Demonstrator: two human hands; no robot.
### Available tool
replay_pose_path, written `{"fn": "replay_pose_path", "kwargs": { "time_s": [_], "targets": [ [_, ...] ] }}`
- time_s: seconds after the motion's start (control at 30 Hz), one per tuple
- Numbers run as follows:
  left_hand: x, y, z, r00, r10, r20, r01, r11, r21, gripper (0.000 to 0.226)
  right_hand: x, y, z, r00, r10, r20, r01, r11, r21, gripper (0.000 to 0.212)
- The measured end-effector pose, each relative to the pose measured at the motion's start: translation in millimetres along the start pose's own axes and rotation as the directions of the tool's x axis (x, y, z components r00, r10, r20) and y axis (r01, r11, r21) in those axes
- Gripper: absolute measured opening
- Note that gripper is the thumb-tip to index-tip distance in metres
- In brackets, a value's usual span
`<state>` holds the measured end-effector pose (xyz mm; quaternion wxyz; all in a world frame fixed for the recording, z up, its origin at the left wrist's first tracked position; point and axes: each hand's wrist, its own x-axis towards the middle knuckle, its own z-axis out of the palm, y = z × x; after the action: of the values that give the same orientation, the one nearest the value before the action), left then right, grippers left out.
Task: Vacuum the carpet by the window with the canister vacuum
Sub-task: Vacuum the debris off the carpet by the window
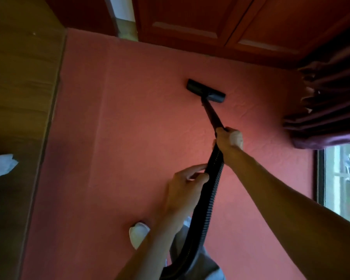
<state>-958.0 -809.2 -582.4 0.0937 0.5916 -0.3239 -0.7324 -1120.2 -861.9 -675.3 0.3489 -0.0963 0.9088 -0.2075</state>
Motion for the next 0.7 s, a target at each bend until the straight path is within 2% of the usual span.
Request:
{"fn": "replay_pose_path", "kwargs": {
  "time_s": [0.1,0.23,0.33,0.5,0.7],
  "targets": [
    [-22,-17,9,1.0,-0.006,0.028,0.005,0.999,0.036,0.036,4,46,-12,0.999,0.045,0.029,-0.045,0.999,0.028,0.038],
    [-51,-29,8,0.997,-0.075,0.017,0.076,0.997,-0.027,0.017,-47,61,-32,0.993,0.086,0.077,-0.092,0.993,0.068,0.016],
    [-67,-38,2,0.99,-0.132,0.049,0.133,0.991,-0.027,0.018,-75,74,-38,0.985,0.13,0.111,-0.144,0.982,0.123,0.01],
    [-86,-57,-6,0.986,-0.167,0.025,0.167,0.986,0.012,0.016,-103,97,-34,0.964,0.205,0.17,-0.233,0.958,0.166,0.013],
    [-86,-71,-14,0.975,-0.218,-0.033,0.217,0.975,-0.041,0.021,-92,118,1,0.958,0.203,0.201,-0.23,0.965,0.124,0.042]
  ]
}}
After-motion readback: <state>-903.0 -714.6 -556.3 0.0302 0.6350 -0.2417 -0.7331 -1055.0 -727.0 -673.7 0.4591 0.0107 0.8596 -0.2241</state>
